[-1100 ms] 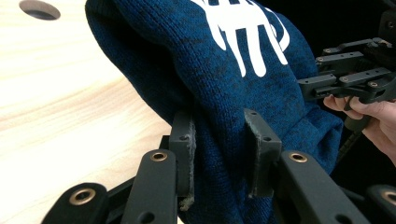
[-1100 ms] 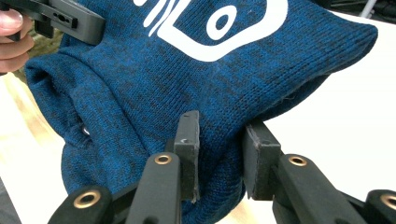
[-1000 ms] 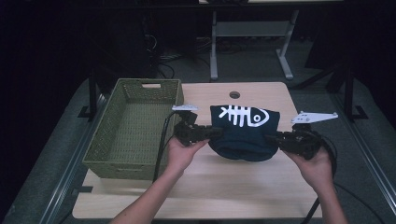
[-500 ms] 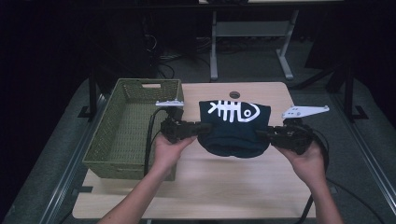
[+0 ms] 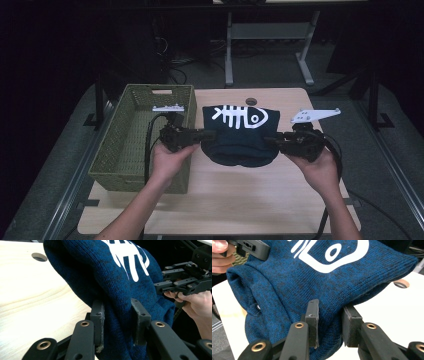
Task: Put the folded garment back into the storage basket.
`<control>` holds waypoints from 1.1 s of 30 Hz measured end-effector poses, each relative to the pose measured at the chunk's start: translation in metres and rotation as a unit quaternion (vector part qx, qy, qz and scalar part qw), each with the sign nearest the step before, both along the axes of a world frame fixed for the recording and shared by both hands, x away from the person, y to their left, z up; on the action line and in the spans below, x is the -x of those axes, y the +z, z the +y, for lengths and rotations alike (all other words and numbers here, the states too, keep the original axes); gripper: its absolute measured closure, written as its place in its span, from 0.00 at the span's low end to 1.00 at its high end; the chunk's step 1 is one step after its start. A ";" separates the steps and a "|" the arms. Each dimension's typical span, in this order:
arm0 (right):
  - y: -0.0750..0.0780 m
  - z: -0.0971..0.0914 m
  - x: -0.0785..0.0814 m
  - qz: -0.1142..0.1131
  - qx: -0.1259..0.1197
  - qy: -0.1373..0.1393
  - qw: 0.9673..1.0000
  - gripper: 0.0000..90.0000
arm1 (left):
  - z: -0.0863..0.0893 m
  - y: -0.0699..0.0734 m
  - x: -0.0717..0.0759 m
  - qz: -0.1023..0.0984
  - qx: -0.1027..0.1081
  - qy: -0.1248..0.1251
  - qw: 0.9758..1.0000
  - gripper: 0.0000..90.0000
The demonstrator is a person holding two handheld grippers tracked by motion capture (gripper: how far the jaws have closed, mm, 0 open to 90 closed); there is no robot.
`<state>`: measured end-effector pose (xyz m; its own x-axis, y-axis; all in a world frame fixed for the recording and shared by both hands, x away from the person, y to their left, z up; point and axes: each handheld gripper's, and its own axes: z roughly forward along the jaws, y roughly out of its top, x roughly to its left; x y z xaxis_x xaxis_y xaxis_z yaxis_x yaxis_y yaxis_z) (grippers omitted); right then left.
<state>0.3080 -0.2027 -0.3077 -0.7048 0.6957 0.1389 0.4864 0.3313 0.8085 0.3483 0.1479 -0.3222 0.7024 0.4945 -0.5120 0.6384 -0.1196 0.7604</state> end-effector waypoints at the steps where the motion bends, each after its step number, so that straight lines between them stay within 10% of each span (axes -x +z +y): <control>1: 0.000 0.002 0.000 -0.001 0.001 0.002 1.000 0.78 | 0.002 0.000 0.000 0.000 0.000 0.001 1.000 0.76; 33: 0.011 0.053 -0.014 -0.006 -0.001 0.044 0.999 0.78 | 0.056 0.010 0.002 0.006 0.002 0.020 1.000 0.76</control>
<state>0.3222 -0.1494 -0.2967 -0.7643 0.6312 0.1321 0.4463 0.3699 0.8149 0.3460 0.2035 -0.3123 0.6760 0.5192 -0.5229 0.6519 -0.0906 0.7529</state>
